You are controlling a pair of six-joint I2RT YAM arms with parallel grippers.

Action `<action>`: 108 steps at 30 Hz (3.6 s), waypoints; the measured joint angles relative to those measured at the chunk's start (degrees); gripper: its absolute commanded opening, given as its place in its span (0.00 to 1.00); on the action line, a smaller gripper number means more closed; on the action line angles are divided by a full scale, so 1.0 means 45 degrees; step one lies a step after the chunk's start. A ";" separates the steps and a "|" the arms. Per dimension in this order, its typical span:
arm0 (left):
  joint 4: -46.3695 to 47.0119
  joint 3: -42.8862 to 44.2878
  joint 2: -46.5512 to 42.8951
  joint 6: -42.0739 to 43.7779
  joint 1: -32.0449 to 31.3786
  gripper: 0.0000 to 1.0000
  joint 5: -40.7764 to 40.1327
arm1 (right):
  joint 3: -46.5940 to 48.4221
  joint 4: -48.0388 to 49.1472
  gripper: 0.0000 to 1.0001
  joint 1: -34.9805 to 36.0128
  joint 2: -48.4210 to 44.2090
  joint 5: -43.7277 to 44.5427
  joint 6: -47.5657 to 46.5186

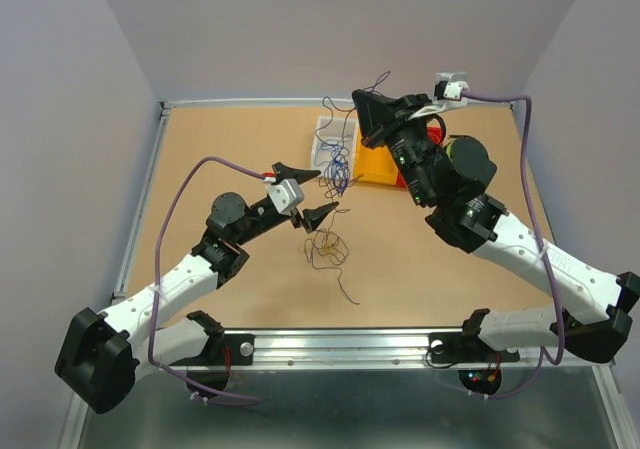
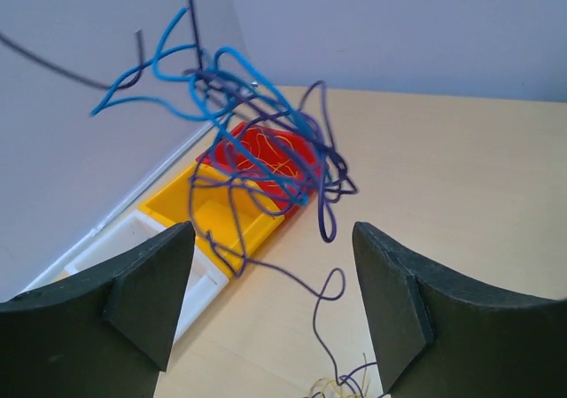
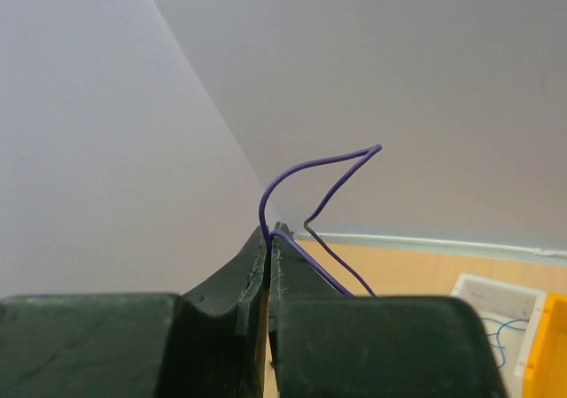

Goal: Untangle the cables

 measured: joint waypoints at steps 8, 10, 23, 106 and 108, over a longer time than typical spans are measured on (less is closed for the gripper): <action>0.0568 -0.0165 0.0005 -0.0136 0.0000 0.99 0.0121 | -0.0559 0.0199 0.01 0.0000 0.0165 -0.0646 0.0631; 0.0695 -0.0165 0.0044 -0.0189 0.0000 0.99 0.0078 | -0.0665 0.0272 0.01 0.0000 0.0291 -0.0690 0.0695; 0.0986 0.0180 0.1715 -0.0860 0.0000 0.99 -0.0612 | -0.1083 0.1156 0.01 0.0000 0.0704 -0.0772 0.1156; -0.4435 0.3162 0.3279 0.0879 0.0787 0.40 -0.3143 | 0.0053 -0.0034 0.01 0.0015 -0.2832 0.2234 -0.1059; -0.4493 0.3133 0.2127 0.0942 0.0971 0.38 -0.2968 | -0.0097 0.0049 0.01 0.0015 -0.2773 0.2404 -0.1141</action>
